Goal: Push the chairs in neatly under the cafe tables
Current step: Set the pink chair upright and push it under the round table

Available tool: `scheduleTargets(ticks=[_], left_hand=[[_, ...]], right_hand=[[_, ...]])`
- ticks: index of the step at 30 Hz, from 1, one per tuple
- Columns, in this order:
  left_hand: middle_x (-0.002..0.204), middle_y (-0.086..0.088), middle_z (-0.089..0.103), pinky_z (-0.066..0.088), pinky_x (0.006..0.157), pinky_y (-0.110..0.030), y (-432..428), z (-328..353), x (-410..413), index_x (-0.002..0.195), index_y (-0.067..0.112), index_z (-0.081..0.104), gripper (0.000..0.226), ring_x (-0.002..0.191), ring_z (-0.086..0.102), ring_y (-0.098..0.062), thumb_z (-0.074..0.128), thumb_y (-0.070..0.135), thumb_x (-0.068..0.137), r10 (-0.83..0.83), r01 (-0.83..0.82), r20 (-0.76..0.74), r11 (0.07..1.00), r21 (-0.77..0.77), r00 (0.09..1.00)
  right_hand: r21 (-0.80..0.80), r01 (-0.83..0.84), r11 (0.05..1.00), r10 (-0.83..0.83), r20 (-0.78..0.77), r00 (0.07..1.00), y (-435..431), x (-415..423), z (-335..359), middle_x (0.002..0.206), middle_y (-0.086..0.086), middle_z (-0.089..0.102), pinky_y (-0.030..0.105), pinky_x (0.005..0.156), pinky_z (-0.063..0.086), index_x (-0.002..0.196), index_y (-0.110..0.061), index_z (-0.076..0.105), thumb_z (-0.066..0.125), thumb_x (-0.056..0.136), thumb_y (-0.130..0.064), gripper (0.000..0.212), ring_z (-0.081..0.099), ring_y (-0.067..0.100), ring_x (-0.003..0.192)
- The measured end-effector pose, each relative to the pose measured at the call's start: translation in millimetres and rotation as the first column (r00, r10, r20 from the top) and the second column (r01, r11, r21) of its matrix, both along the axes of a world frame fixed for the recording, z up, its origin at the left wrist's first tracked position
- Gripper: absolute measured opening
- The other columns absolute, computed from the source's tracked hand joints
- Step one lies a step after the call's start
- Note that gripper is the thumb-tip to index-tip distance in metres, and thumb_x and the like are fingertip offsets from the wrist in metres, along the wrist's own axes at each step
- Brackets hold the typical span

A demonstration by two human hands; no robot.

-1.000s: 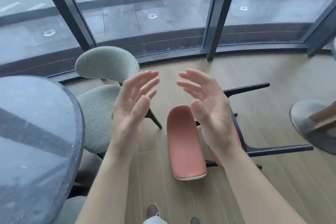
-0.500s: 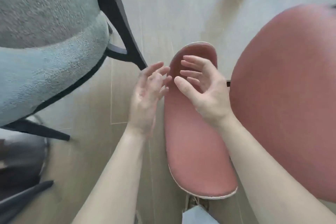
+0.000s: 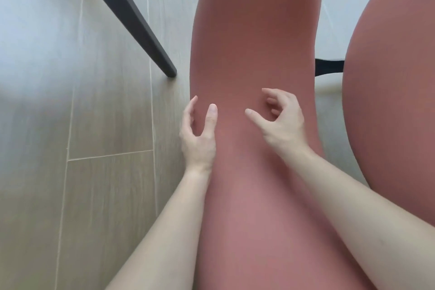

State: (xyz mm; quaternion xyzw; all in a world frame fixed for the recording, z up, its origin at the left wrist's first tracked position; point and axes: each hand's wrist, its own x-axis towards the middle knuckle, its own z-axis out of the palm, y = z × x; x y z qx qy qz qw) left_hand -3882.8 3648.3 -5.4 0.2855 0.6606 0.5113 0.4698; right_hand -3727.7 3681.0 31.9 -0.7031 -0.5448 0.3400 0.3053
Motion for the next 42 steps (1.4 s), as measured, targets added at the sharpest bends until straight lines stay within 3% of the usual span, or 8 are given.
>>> scheduleTargets(ticks=[3,7,13,16,23,30,37,42], left_hand=[[0.155,0.017,0.052,0.036,0.126,-0.037,3.5,-17.0,-1.3,0.149,0.045,0.054,0.060,0.142,0.047,-0.001,0.076,0.056,0.094,0.015,-0.027,-0.083,0.989,-0.143,0.996],[0.152,0.015,0.058,0.043,0.121,-0.043,3.4,-27.9,-6.7,0.151,0.046,0.047,0.079,0.141,0.055,-0.011,0.080,0.066,0.083,-0.034,-0.020,-0.180,0.956,-0.293,0.983],[0.149,0.005,0.061,0.043,0.121,-0.048,10.7,-36.1,-8.6,0.152,0.027,0.054,0.111,0.144,0.053,-0.024,0.075,0.088,0.062,-0.052,-0.025,-0.172,0.908,-0.418,0.984],[0.148,0.001,0.059,0.039,0.123,-0.051,16.4,-33.0,-7.5,0.150,0.026,0.055,0.131,0.147,0.044,-0.029,0.070,0.096,0.042,-0.131,0.024,-0.210,0.895,-0.446,0.969],[0.138,0.000,0.064,0.039,0.122,-0.048,26.0,-25.5,-14.3,0.129,0.021,0.069,0.123,0.143,0.043,-0.030,0.076,0.094,0.031,-0.164,0.053,-0.185,0.869,-0.492,0.969],[0.141,-0.007,0.065,0.057,0.107,-0.049,30.6,3.7,-18.0,0.131,0.014,0.064,0.122,0.123,0.069,-0.028,0.095,0.075,0.031,-0.139,0.114,-0.015,0.869,-0.482,0.990],[0.142,-0.002,0.043,0.056,0.102,-0.046,9.2,135.5,-6.0,0.131,0.016,0.042,0.109,0.116,0.061,-0.019,0.101,0.065,0.053,-0.142,0.067,-0.144,0.900,-0.431,0.979],[0.133,0.001,0.048,0.056,0.098,-0.048,-20.0,262.9,20.6,0.121,0.025,0.040,0.097,0.115,0.060,-0.018,0.099,0.066,0.055,-0.214,0.107,-0.227,0.907,-0.408,0.950]], right_hand=[[0.031,0.015,0.999,-0.021,0.210,0.978,-6.2,14.0,-11.5,0.139,0.000,0.046,0.027,0.114,0.038,0.142,-0.021,0.062,0.092,0.078,-0.030,0.072,0.053,0.024,0.129],[0.019,0.157,0.987,-0.152,0.380,0.912,-13.7,26.4,-21.3,0.149,0.002,0.035,0.039,0.114,0.028,0.152,-0.044,0.044,0.092,0.066,-0.058,0.100,0.037,0.028,0.136],[-0.261,0.233,0.937,-0.170,0.244,0.955,0.1,46.2,-16.6,0.150,0.006,0.039,0.054,0.115,0.042,0.154,-0.062,-0.002,0.091,0.050,-0.075,0.140,0.051,0.033,0.136],[-0.359,0.228,0.905,-0.157,0.217,0.964,4.9,55.6,-13.8,0.149,0.004,0.048,0.053,0.112,0.046,0.153,-0.062,-0.008,0.089,0.048,-0.080,0.144,0.056,0.032,0.134],[-0.399,0.184,0.898,-0.201,0.001,0.980,8.6,73.8,-23.2,0.130,-0.022,0.056,0.048,0.112,0.048,0.151,-0.051,0.019,0.092,0.040,-0.078,0.136,0.058,0.016,0.129],[-0.385,0.225,0.895,-0.293,-0.129,0.947,12.4,75.9,-11.0,0.113,-0.030,0.060,0.032,0.086,0.050,0.142,-0.045,0.038,0.103,0.034,-0.061,0.127,0.059,-0.006,0.104],[-0.399,0.179,0.899,-0.259,-0.157,0.953,-7.7,85.9,103.1,0.120,-0.025,0.067,0.027,0.086,0.055,0.139,-0.041,0.051,0.101,0.043,-0.063,0.111,0.066,-0.003,0.106],[-0.430,0.172,0.886,-0.266,-0.169,0.949,-32.0,111.5,201.7,0.121,-0.027,0.067,0.028,0.087,0.057,0.139,-0.046,0.052,0.088,0.038,-0.085,0.114,0.068,-0.001,0.108]])
